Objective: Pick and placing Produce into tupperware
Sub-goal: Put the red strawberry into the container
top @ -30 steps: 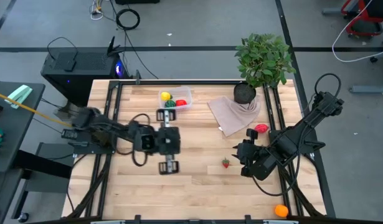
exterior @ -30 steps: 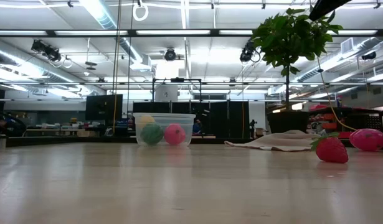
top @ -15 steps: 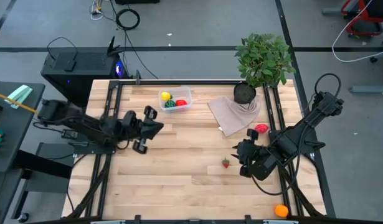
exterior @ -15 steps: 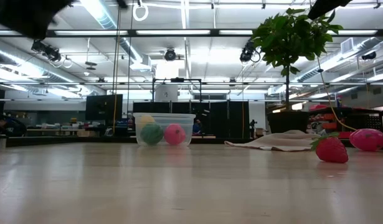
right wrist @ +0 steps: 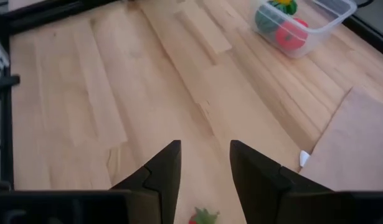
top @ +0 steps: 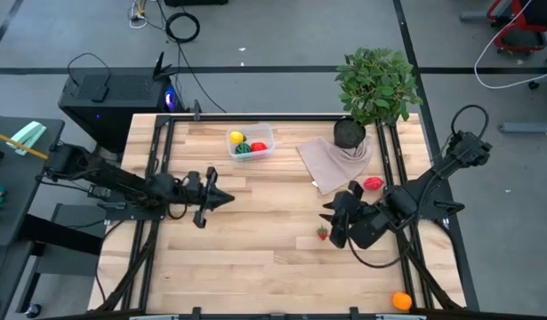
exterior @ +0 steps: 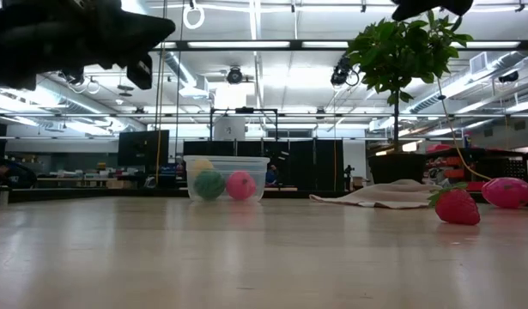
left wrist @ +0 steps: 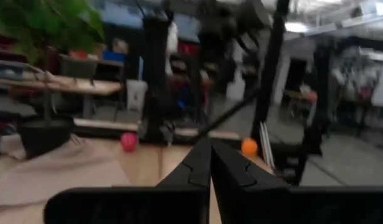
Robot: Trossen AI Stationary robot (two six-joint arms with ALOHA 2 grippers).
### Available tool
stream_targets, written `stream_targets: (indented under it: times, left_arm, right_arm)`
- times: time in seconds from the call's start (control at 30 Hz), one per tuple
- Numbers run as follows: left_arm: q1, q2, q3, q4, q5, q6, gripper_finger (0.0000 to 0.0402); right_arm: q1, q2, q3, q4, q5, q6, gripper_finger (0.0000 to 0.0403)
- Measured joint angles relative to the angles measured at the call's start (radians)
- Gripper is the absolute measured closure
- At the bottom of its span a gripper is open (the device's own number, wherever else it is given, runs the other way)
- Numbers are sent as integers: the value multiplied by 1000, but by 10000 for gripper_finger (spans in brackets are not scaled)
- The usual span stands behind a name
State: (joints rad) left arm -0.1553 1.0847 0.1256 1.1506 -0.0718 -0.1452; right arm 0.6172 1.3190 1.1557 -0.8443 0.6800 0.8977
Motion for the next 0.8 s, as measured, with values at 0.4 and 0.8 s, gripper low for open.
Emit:
stream_targets:
  times: [0.4,0.8]
  left_arm:
    - [46,0,145,-527,175,-16,393]
    - [103,-46,150,-529,174,-18,378]
  right_arm:
    - [-79,0,0,-76,-170,52,259]
    - [-84,68,-149,89,-344,78,205]
